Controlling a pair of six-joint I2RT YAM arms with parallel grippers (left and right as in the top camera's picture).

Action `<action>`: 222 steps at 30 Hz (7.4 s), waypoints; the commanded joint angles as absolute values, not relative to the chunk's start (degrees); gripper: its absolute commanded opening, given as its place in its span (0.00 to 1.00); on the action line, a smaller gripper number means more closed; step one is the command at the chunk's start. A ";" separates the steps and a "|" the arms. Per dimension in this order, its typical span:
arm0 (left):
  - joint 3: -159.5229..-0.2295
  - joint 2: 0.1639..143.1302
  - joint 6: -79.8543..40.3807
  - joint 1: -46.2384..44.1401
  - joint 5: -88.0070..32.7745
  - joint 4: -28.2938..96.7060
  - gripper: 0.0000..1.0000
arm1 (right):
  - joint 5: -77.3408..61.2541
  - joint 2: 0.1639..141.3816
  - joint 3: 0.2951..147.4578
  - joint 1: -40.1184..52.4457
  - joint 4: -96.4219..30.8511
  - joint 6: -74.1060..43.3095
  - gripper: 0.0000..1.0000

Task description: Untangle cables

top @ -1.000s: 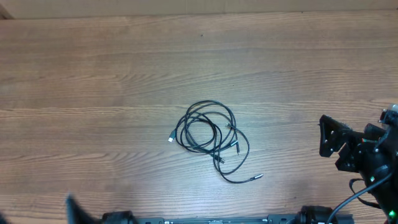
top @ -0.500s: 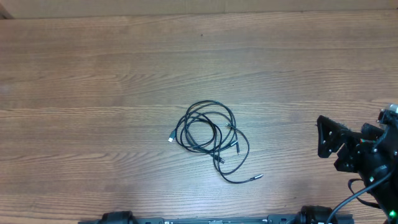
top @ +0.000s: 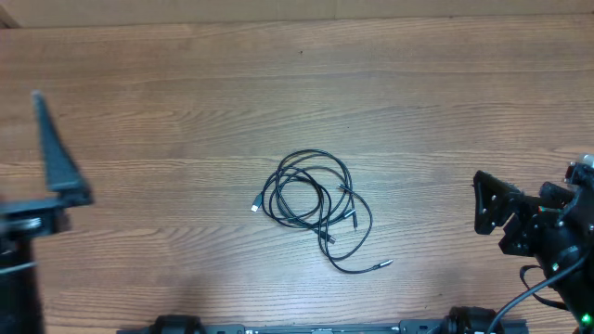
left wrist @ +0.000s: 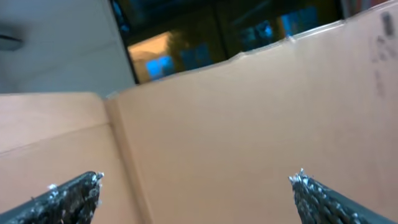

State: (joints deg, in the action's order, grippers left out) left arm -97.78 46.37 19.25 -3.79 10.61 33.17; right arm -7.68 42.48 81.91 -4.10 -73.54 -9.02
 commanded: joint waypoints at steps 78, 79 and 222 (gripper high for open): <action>-112.14 106.67 -12.80 -19.90 -24.62 51.37 0.04 | -6.09 60.29 80.62 -4.25 -81.17 -8.86 1.00; -116.42 106.67 -12.78 -19.90 -24.62 53.21 0.04 | -6.09 60.29 80.62 -4.25 -81.17 -8.86 1.00; -155.04 120.64 23.42 -23.20 -42.39 96.79 0.96 | -2.68 62.37 64.66 24.03 -35.35 -16.01 0.04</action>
State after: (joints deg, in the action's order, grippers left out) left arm -154.78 122.26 16.10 -21.67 -43.18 96.42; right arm -2.42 63.00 64.38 24.08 -35.70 -16.27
